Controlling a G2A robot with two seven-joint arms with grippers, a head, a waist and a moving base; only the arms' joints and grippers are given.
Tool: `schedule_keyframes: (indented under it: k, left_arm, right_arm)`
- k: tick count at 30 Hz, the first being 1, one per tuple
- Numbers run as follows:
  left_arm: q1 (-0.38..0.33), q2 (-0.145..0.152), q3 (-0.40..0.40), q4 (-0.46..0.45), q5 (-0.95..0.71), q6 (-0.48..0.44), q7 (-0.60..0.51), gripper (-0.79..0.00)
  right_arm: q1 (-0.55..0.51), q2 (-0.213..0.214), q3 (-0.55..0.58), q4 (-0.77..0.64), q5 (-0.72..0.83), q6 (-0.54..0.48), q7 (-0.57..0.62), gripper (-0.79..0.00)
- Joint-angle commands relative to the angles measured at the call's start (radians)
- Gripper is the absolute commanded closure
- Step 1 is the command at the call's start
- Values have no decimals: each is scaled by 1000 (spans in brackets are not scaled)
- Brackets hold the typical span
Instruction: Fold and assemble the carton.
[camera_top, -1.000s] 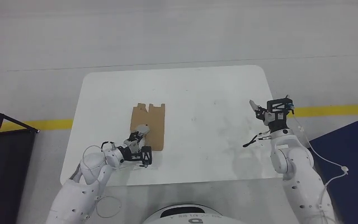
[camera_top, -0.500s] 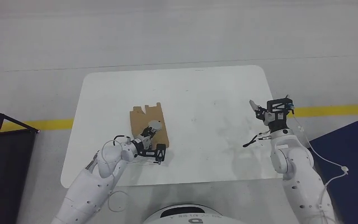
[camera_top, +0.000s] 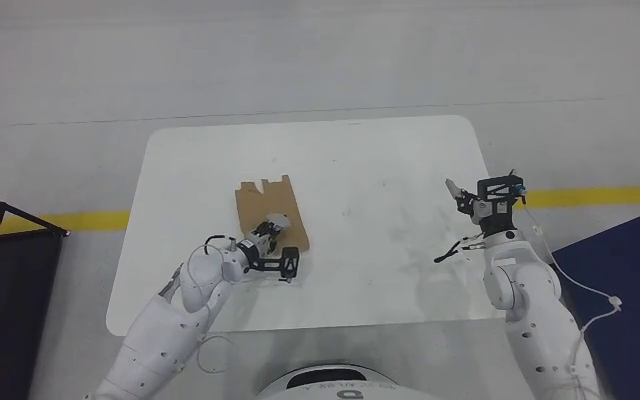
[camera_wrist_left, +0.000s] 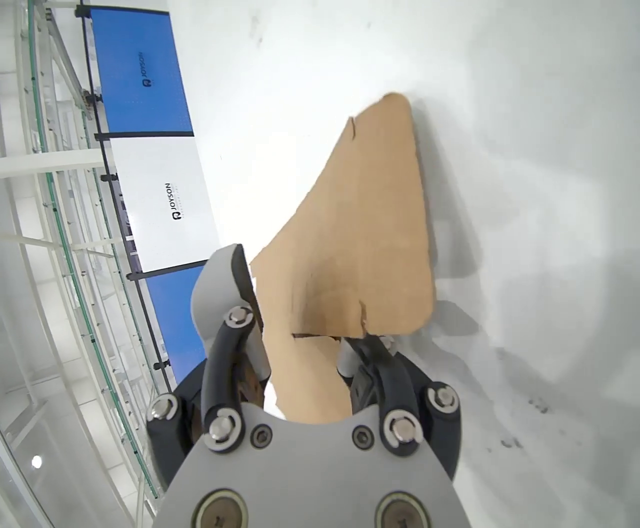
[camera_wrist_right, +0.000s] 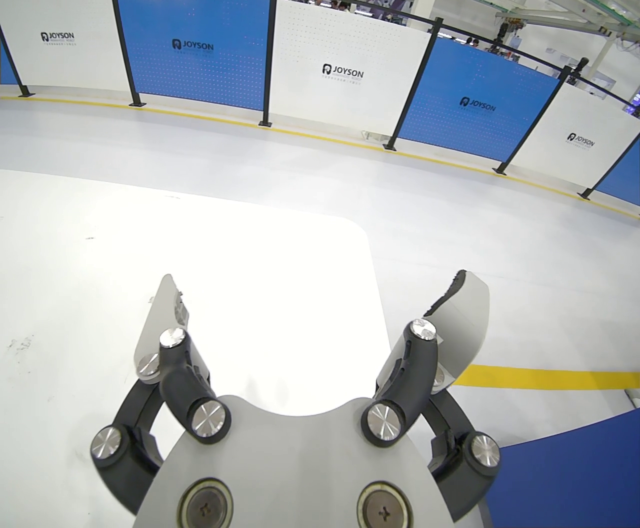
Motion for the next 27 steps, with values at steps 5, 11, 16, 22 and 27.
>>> schedule_keyframes:
  k: [5,11,16,22,27]
  left_arm:
    - [12,3,-30,-17,-23,44,-14,0]
    - [33,1,-92,-42,-161,134,-21,0]
    - [59,-3,-170,-73,-525,91,113,0]
    - [81,7,-280,-99,-880,-139,257,0]
    - [92,17,-332,-102,-1064,-340,354,0]
  right_arm:
    - [0,0,0,0,0,0,0,-785]
    - [0,0,0,0,0,0,0,-785]
    - [0,0,0,0,0,0,0,-785]
    - [0,0,0,0,0,0,0,-785]
    - [0,0,0,0,0,0,0,-785]
